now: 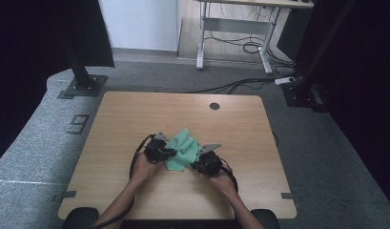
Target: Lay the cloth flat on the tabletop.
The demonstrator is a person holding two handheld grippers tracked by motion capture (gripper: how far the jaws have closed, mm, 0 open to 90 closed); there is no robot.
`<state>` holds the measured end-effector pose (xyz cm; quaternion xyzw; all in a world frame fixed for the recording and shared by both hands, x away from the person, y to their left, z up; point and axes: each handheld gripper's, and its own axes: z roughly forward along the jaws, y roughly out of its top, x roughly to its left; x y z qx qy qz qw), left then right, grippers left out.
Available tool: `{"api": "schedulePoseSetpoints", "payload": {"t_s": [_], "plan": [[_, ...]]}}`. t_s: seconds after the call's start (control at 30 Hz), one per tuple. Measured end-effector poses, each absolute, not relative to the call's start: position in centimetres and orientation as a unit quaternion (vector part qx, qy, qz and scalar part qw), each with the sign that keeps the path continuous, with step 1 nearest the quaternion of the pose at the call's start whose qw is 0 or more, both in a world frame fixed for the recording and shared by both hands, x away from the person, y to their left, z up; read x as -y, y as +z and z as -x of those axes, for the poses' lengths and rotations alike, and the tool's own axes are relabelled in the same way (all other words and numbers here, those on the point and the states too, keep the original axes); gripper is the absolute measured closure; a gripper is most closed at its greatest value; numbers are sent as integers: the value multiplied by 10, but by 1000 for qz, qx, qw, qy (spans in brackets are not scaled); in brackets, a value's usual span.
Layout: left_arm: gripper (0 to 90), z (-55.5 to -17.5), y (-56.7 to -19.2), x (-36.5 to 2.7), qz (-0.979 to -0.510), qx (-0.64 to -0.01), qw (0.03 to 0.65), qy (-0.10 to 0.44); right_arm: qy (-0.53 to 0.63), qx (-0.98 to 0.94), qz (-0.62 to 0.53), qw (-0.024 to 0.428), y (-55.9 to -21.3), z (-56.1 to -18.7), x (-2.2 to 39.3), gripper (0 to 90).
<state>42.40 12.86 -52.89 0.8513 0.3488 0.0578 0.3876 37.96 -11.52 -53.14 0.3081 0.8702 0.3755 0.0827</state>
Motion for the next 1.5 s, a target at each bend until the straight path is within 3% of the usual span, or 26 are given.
{"api": "schedulePoseSetpoints", "payload": {"t_s": [0.67,0.9,0.97,1.0,1.03,1.07,1.1,1.13,1.33,1.5], "plan": [[866,-426,-489,-179,-808,-383,436,99,401,-829,-353,164,-469,-382,187,870],[854,-432,-492,-193,-799,-408,436,70,400,-817,-383,162,-457,-395,205,867],[791,-435,-503,-188,-813,-411,403,90,377,-825,-390,163,-468,-403,203,820],[581,-436,-512,-187,-814,-424,381,110,358,-823,-406,172,-483,-411,203,618],[497,-436,-512,-187,-814,-424,381,110,358,-823,-406,172,-483,-411,203,618],[497,-436,-516,-190,-811,-429,379,118,355,-822,-411,172,-488,-413,204,549],[439,-435,-517,-192,-809,-431,380,121,356,-816,-419,176,-494,-414,207,498],[327,-433,-518,-196,-803,-438,385,124,367,-808,-428,173,-499,-413,214,443],[197,-419,-516,-193,-804,-430,396,112,385,-810,-418,145,-498,-403,224,442],[194,-402,-525,-180,-816,-414,391,98,377,-829,-393,125,-506,-393,220,460]]}}
